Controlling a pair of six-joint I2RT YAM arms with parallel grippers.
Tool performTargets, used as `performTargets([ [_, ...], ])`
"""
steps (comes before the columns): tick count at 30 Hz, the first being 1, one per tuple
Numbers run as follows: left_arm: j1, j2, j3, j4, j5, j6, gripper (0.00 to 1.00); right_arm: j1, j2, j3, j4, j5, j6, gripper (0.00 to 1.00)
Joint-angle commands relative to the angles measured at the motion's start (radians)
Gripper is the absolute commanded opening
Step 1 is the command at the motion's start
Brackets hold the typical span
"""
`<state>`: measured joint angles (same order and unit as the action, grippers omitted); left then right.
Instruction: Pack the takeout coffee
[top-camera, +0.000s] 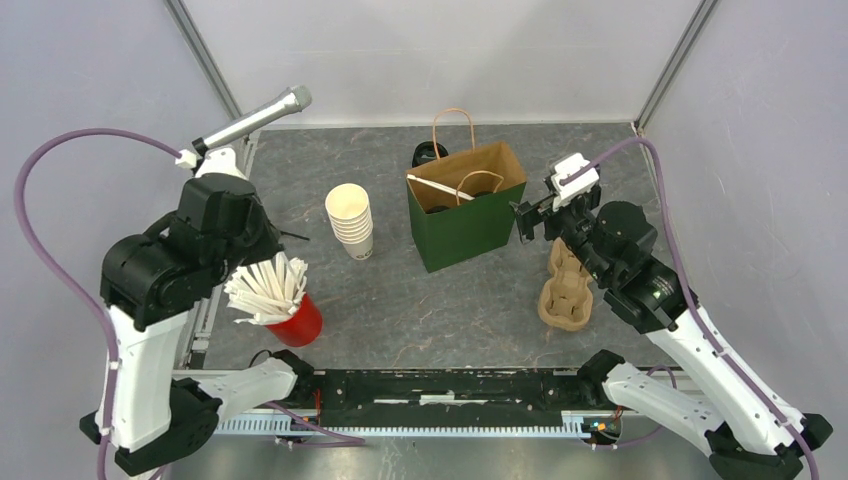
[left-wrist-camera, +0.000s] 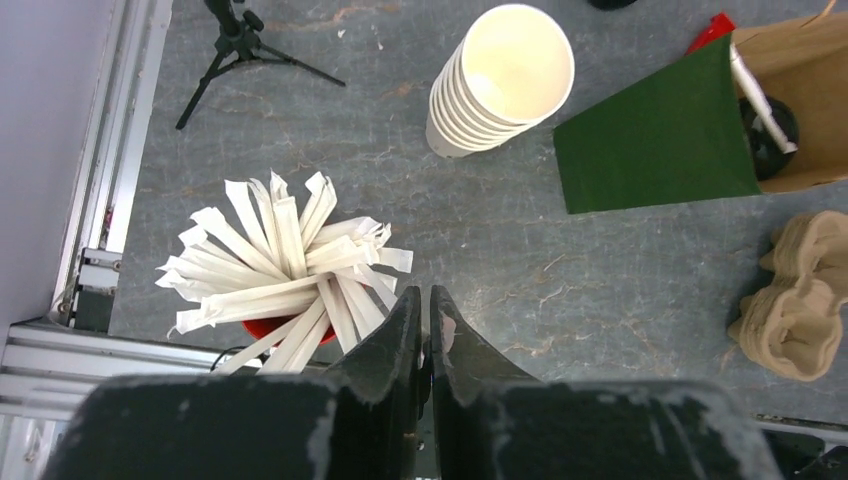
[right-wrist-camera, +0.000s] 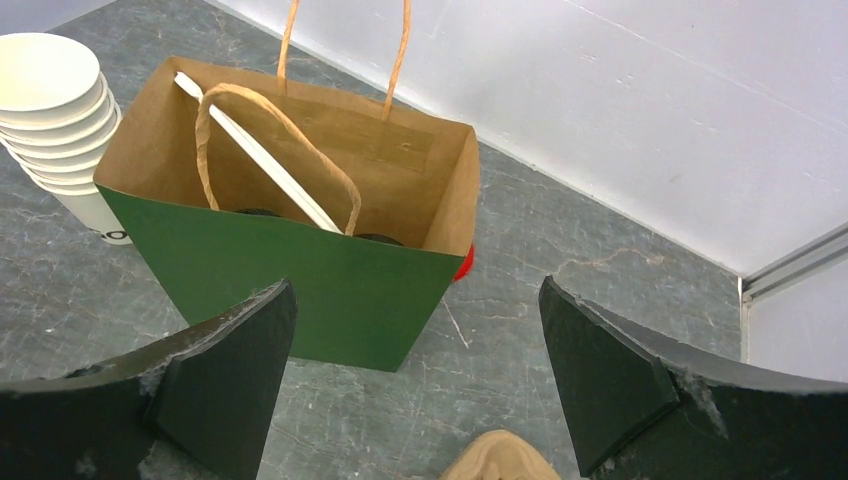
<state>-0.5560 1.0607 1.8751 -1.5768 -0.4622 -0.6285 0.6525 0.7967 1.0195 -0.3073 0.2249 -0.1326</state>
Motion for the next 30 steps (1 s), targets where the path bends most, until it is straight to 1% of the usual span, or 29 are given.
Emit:
performTargets([
  [1,0.002,-0.013,0.090,-0.017,-0.038,0.060,0.12,-0.002,0.024,0.092,0.011,-0.012,-0.005,0.98],
  [9,0.002,0.019,0.274,-0.044,-0.063,0.111,0.11,-0.002,0.062,0.153,0.003,-0.006,-0.012,0.98],
  [11,0.001,0.016,0.293,-0.040,-0.074,0.109,0.11,-0.002,0.063,0.156,0.005,-0.005,-0.005,0.98],
  [15,0.002,-0.027,0.243,0.053,-0.061,0.130,0.11,-0.002,0.065,0.164,0.003,-0.003,0.025,0.98],
  [19,0.002,-0.057,0.203,0.150,-0.021,0.115,0.11,-0.002,0.070,0.179,-0.006,-0.007,0.039,0.98],
  [21,0.002,-0.069,0.165,0.227,0.018,0.096,0.11,-0.002,0.068,0.178,-0.006,-0.001,0.041,0.98],
  [26,0.002,-0.072,0.049,0.437,0.177,0.042,0.13,-0.002,0.071,0.182,-0.009,0.005,0.035,0.98],
  [30,0.001,-0.056,-0.030,0.644,0.259,-0.011,0.13,-0.002,0.073,0.186,-0.006,0.011,0.027,0.98],
])
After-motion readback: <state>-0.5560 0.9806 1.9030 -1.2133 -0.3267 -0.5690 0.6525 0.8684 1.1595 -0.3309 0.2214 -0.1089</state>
